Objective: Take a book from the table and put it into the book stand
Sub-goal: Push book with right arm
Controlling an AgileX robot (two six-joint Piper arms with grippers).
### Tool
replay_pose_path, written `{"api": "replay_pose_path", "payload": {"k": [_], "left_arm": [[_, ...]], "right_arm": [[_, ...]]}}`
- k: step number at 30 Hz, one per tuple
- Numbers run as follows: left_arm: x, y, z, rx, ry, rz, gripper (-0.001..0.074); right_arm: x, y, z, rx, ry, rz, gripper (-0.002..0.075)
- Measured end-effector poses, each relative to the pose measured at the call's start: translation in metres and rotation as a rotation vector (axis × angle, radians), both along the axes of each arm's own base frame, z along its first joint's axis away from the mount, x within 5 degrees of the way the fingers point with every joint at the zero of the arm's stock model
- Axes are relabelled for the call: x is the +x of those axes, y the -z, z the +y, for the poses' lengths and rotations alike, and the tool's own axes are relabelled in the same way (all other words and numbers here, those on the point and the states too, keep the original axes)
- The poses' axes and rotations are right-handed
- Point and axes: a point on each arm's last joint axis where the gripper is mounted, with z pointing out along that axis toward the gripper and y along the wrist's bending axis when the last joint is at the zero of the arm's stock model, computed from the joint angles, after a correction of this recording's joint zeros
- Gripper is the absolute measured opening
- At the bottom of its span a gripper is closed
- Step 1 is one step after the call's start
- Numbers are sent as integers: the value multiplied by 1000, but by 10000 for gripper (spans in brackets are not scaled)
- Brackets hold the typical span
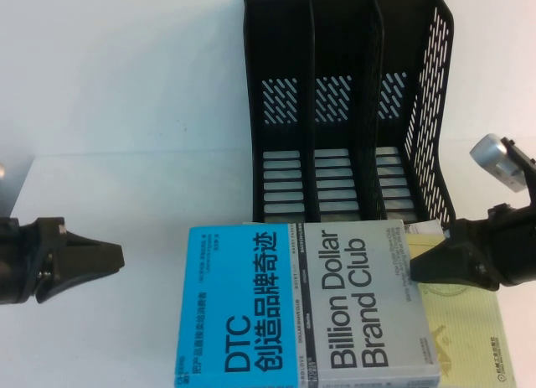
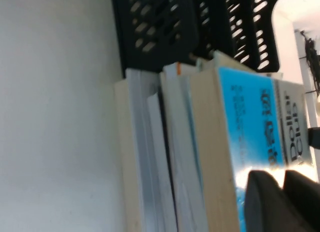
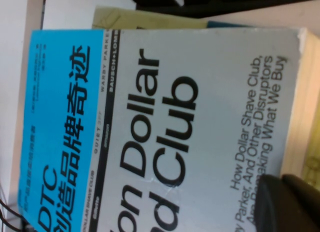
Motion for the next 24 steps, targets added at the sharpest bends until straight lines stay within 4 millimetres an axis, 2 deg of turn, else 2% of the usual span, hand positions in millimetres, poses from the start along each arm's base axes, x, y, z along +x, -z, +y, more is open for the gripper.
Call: {"api": "replay_pose_path", "payload": {"k": [3, 9, 12, 18, 24], "left_arm": [[4, 9, 1, -19, 15, 67, 126], [12, 29, 0, -89, 66, 182, 428], [19, 41, -7, -99, 114, 204, 520], [27, 65, -32, -115, 237, 242, 557], [38, 79, -47, -196, 235, 252, 561]], "right_arm": [[-1, 0, 5, -2, -8, -6, -3], [-1, 0, 6, -5, -10, -10, -3], [-1, 0, 6, -6, -11, -12, -3], [-1, -1, 7, -7, -14, -14, -3], [0, -1, 7, -7, -14, -15, -3]]}}
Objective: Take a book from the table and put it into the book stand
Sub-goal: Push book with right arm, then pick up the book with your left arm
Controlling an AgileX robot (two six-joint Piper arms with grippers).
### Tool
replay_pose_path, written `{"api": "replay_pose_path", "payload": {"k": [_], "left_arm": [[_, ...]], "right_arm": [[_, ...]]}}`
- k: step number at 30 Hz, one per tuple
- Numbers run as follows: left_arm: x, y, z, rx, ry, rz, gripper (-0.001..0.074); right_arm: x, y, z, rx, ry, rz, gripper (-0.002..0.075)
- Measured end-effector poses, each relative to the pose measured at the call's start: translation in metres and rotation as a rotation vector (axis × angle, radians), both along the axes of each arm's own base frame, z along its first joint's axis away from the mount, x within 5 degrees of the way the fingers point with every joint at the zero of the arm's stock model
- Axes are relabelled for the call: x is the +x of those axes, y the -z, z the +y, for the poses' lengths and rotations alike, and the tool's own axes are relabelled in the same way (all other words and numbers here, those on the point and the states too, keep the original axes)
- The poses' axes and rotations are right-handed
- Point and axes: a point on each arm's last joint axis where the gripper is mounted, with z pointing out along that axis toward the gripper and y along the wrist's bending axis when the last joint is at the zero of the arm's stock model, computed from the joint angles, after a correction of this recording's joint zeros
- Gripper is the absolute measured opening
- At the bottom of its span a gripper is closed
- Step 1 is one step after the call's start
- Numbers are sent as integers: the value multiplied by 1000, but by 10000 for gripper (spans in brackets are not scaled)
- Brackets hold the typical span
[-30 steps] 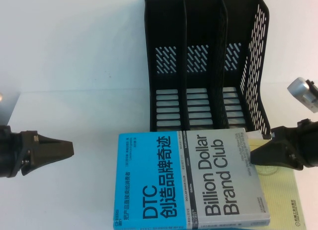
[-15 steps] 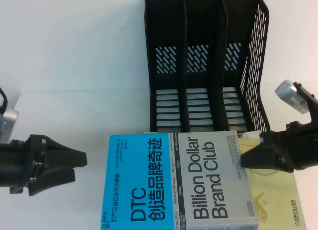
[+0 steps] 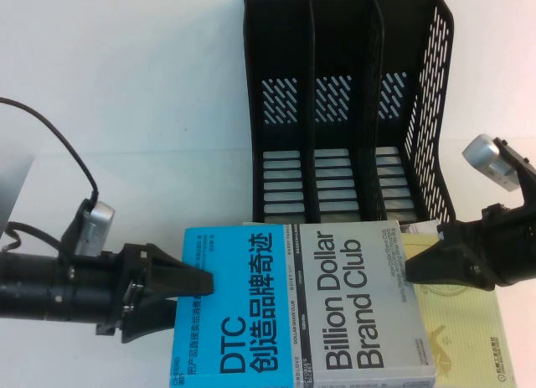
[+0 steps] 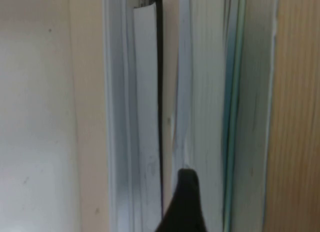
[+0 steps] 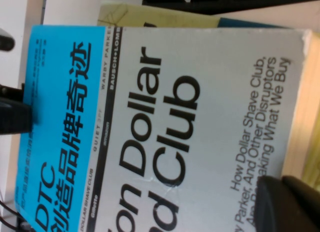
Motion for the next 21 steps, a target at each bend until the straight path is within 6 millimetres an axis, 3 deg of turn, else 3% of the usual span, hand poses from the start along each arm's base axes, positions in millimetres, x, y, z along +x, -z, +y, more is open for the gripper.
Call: {"api": "replay_pose_path", "payload": {"k": [9, 12, 16, 21], "left_arm": [[2, 2, -16, -26, 29, -10, 549], [2, 1, -16, -38, 12, 8, 439], [4, -3, -17, -45, 34, 1, 179], [8, -7, -16, -15, 65, 9, 189]], "right_arm": [[0, 0, 0, -1, -1, -2, -3], [0, 0, 0, -5, -3, -2, -3], [0, 0, 0, -10, -7, -3, -3], [0, 1, -1, -20, -14, -6, -3]]}}
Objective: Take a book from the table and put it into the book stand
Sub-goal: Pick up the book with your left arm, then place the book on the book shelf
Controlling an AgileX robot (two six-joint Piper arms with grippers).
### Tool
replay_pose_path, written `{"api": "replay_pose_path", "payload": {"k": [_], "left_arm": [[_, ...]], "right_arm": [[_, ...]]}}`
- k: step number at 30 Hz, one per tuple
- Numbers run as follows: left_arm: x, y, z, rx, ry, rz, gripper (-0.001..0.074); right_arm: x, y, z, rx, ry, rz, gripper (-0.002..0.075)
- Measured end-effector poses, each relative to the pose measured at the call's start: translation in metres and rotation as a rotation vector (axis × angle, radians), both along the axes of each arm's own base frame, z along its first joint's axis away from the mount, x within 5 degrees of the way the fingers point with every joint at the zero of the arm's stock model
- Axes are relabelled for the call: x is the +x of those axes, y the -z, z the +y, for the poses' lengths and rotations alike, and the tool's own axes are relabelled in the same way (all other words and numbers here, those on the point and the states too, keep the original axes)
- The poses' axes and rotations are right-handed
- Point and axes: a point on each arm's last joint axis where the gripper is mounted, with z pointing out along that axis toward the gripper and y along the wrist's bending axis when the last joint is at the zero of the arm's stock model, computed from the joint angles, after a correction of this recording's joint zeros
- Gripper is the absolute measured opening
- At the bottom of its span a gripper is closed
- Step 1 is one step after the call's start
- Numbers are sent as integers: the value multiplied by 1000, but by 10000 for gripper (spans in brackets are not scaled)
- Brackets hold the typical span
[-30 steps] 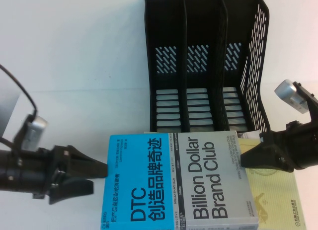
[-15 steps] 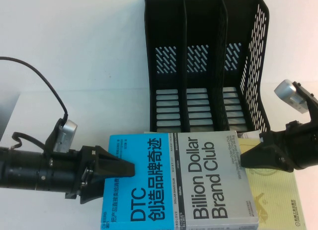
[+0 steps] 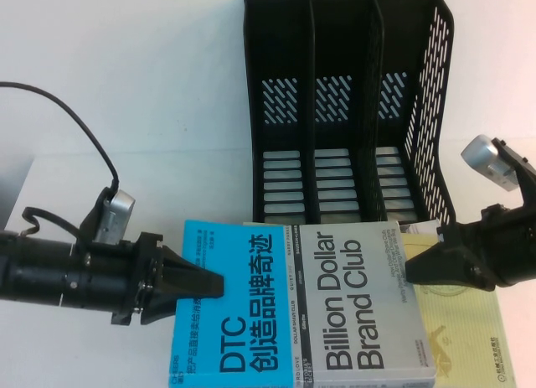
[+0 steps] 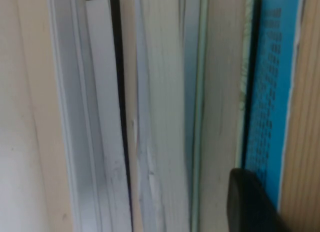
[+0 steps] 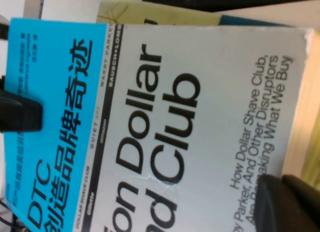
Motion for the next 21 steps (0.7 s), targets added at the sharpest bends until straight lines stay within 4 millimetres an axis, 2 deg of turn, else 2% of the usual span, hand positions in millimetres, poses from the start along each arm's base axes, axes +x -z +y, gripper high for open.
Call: {"api": "replay_pose_path", "payload": {"k": [3, 6, 10, 16, 21], "left_arm": [[2, -12, 0, 23, 8, -16, 189], [4, -39, 3, 82, 15, -54, 188], [8, -92, 8, 198, -20, -98, 187], [2, -181, 22, 399, -148, -218, 186], [-5, -229, 30, 487, -248, -297, 186]], "right_arm": [[-1, 0, 1, -5, -12, -1, -3], [-2, 1, 1, -28, -36, -3, -3], [-5, 3, -3, -85, -59, -23, -3], [-11, -15, -15, -201, 16, -111, -3], [-20, -33, -20, -211, 63, -158, -3]]}}
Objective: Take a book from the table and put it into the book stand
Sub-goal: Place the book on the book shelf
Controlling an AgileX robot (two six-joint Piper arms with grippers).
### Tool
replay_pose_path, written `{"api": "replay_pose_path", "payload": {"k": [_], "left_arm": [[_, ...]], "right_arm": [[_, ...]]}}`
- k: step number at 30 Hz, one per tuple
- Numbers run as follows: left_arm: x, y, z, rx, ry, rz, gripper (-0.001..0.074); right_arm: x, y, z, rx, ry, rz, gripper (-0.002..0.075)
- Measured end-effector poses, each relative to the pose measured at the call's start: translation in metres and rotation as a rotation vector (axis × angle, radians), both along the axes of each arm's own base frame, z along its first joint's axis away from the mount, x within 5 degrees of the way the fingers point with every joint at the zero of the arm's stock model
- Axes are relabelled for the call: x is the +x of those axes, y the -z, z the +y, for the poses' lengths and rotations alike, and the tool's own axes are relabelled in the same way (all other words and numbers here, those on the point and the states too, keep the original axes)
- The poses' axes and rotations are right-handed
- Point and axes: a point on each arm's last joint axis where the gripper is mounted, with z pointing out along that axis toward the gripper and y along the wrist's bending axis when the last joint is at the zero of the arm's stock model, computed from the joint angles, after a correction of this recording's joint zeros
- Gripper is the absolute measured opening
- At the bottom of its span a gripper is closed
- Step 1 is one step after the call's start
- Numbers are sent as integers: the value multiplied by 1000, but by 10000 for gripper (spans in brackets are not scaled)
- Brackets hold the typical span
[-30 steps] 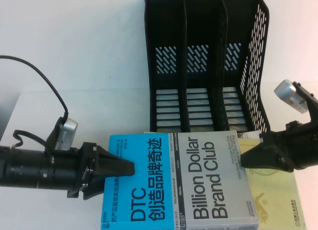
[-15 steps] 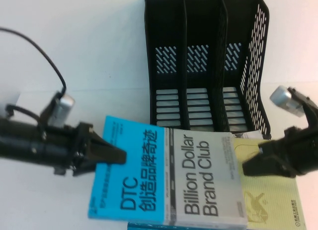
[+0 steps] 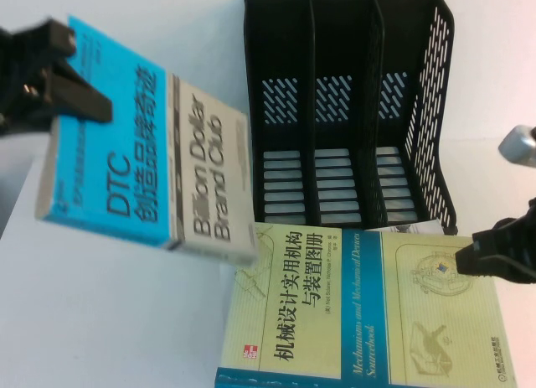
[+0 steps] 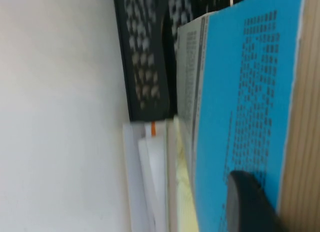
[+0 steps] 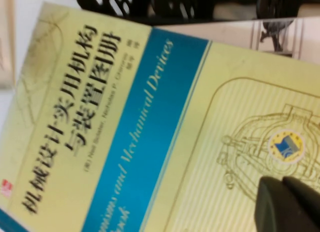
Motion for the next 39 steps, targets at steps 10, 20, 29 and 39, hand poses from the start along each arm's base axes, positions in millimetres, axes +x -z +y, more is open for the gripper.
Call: {"api": "replay_pose_path", "payload": {"k": [10, 20, 29, 39], "left_arm": [[-13, -56, -11, 76, -79, -130, 186], [-19, -48, -59, 276, -27, -137, 185], [-18, -50, -90, 308, -53, -256, 184], [13, -37, -102, 308, -107, -303, 184]], "right_arm": [[-11, -15, -1, 24, 16, -23, -3], [-17, -12, -2, 4, -16, 42, -3], [-17, -8, -8, -74, 6, 62, -3], [-20, -7, -8, -74, -6, 89, -3]]}}
